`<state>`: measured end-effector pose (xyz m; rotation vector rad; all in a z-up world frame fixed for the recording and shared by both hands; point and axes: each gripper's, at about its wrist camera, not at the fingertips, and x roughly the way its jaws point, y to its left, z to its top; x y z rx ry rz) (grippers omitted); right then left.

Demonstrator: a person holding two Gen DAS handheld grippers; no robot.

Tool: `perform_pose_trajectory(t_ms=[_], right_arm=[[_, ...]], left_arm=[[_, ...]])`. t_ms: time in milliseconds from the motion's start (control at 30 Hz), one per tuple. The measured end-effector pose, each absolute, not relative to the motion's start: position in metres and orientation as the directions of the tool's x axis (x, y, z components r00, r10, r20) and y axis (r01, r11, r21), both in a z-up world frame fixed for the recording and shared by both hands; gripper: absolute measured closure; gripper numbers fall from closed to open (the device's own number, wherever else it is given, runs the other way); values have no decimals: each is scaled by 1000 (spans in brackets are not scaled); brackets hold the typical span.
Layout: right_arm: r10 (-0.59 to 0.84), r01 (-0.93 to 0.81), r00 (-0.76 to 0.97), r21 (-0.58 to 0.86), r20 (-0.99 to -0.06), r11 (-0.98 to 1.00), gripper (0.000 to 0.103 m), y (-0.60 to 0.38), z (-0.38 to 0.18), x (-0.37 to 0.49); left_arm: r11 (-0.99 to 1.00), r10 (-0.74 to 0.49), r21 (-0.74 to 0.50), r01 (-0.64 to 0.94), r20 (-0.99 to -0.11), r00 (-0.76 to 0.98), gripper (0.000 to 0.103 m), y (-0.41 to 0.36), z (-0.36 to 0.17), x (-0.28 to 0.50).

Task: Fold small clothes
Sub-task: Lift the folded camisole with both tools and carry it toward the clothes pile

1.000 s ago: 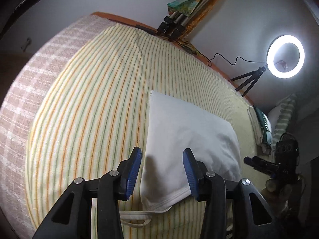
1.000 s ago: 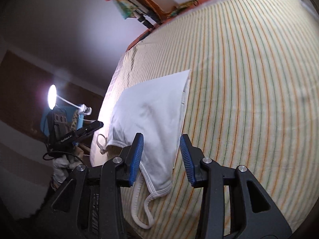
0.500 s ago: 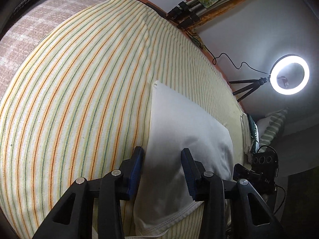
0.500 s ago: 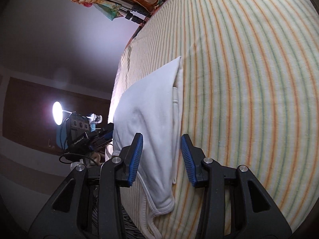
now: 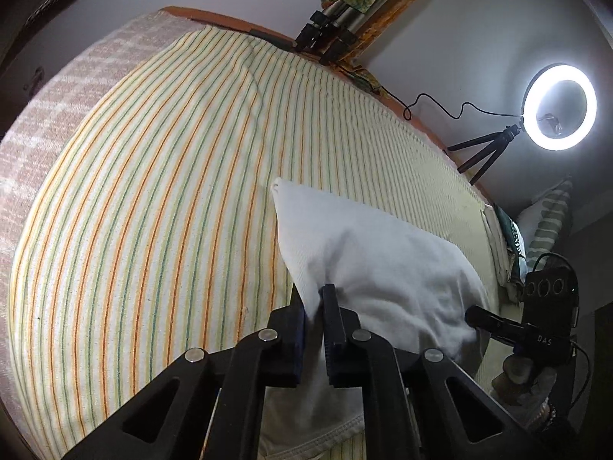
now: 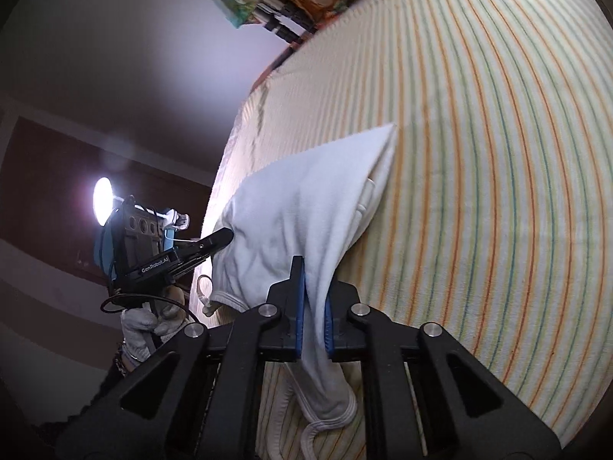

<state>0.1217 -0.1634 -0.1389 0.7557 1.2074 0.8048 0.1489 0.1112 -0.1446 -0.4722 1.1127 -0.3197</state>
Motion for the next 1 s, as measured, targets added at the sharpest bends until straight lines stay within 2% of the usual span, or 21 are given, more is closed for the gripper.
perform_pose_trajectory(t_ms=[233, 333, 367, 400, 433, 533, 600, 667, 700, 733, 800, 1000], right_arm=[[818, -163, 160, 803, -552, 573, 95, -154, -131, 122], [799, -133, 150, 789, -582, 599, 89, -158, -138, 125], [798, -123, 142, 790, -585, 601, 84, -161, -141, 125], [800, -104, 141, 795, -583, 598, 75, -165, -145, 125], [810, -84, 143, 808, -569, 583, 71, -169, -149, 125], [860, -17, 129, 866, -493, 499, 71, -173, -166, 126], [879, -8, 128, 885, -460, 465, 72, -169, -170, 126], [876, -30, 119, 880, -467, 474, 77, -159, -168, 127], [869, -46, 112, 871, -481, 488, 88, -153, -166, 127], [863, -58, 112, 864, -492, 500, 90, -148, -164, 126], [845, -91, 125, 842, -520, 532, 92, -145, -156, 124], [834, -164, 171, 819, -525, 549, 93, -152, -129, 117]], left_arm=[[863, -462, -505, 5, -785, 414, 98, 110, -148, 148], [855, -469, -518, -13, -785, 404, 87, 114, -153, 150], [853, -470, -521, -20, -784, 404, 76, 115, -154, 150], [850, -471, -526, -28, -784, 405, 71, 117, -156, 151], [838, -487, -545, -35, -775, 403, 71, 120, -158, 152], [818, -510, -573, -44, -759, 405, 72, 122, -160, 155], [812, -520, -582, -39, -754, 402, 76, 119, -161, 157], [820, -519, -572, -26, -761, 389, 87, 113, -162, 160], [825, -512, -565, -26, -765, 390, 91, 111, -162, 159], [833, -499, -553, -26, -770, 397, 93, 110, -160, 158], [845, -484, -535, -10, -771, 414, 97, 107, -153, 156], [871, -455, -489, 49, -763, 459, 98, 102, -131, 144]])
